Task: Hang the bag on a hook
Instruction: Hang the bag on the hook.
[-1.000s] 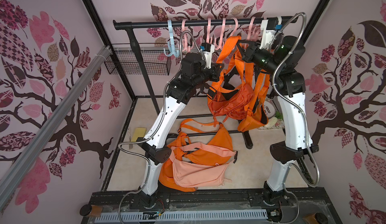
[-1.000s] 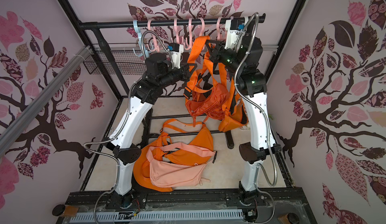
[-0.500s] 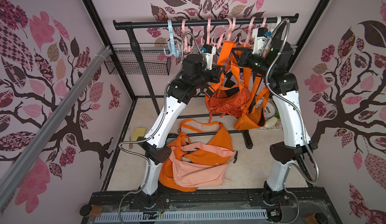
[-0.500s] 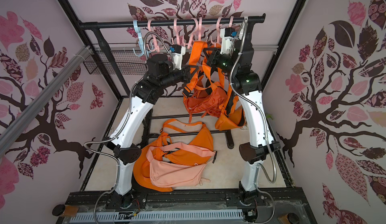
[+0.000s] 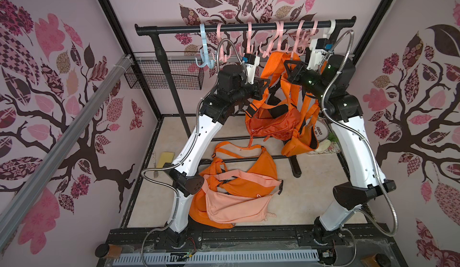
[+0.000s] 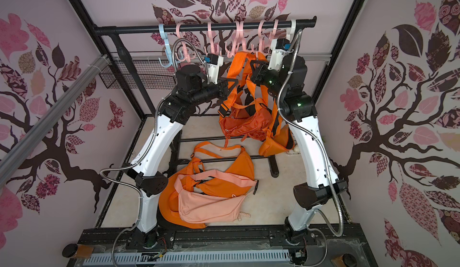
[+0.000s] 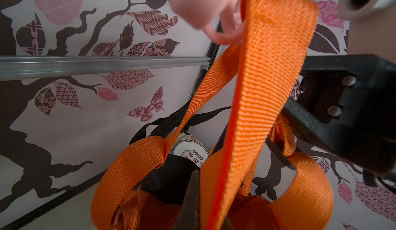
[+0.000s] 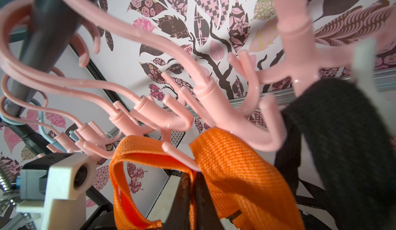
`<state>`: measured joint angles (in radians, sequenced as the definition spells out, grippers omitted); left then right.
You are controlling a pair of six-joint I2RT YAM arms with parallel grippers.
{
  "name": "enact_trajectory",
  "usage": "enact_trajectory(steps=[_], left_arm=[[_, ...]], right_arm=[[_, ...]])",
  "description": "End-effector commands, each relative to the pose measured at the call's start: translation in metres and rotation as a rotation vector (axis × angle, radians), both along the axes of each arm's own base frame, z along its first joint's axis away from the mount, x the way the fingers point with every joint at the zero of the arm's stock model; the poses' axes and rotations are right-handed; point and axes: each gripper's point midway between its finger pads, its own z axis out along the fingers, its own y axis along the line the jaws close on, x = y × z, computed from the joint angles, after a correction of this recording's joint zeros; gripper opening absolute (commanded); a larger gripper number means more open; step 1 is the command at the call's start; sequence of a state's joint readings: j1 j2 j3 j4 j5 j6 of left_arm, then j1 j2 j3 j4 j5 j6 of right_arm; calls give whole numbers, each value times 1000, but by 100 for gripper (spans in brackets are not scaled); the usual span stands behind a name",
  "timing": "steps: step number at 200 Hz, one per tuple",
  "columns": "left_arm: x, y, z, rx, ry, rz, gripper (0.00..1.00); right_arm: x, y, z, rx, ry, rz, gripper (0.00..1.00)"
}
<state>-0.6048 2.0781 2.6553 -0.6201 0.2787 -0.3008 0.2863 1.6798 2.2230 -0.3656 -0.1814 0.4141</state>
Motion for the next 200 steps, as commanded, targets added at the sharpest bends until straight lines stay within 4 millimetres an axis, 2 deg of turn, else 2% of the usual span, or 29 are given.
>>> enact_trajectory(steps=[1, 8, 21, 38, 54, 60, 67, 113, 147, 200], left_arm=[[-9, 8, -3, 33, 22, -4, 0], [-10, 9, -2, 32, 21, -5, 0], [-12, 9, 2, 24, 14, -8, 0], [-18, 11, 16, -9, -8, -16, 0], [-23, 16, 31, -41, -39, -14, 0], [-26, 18, 38, -53, -52, -10, 0], [-28, 21, 45, -63, -68, -5, 0], [-37, 33, 70, -112, -116, 19, 0], [-39, 27, 69, -137, -94, -11, 0], [-34, 13, 58, -141, -57, -34, 0]], right_arm=[[0, -31, -5, 17, 33, -145, 0], [1, -32, -11, 15, 48, -150, 0], [-5, -32, -7, 28, 29, -140, 0], [-18, -26, 8, 49, -27, -82, 0], [-30, -12, 25, 47, -68, 10, 0], [-28, -7, 23, 44, -58, 41, 0], [-34, -4, 35, 49, -73, 69, 0], [-44, 4, 49, 55, -87, 129, 0], [-38, 6, 37, 48, -61, 134, 0], [-22, 9, 27, 37, -34, 122, 0]])
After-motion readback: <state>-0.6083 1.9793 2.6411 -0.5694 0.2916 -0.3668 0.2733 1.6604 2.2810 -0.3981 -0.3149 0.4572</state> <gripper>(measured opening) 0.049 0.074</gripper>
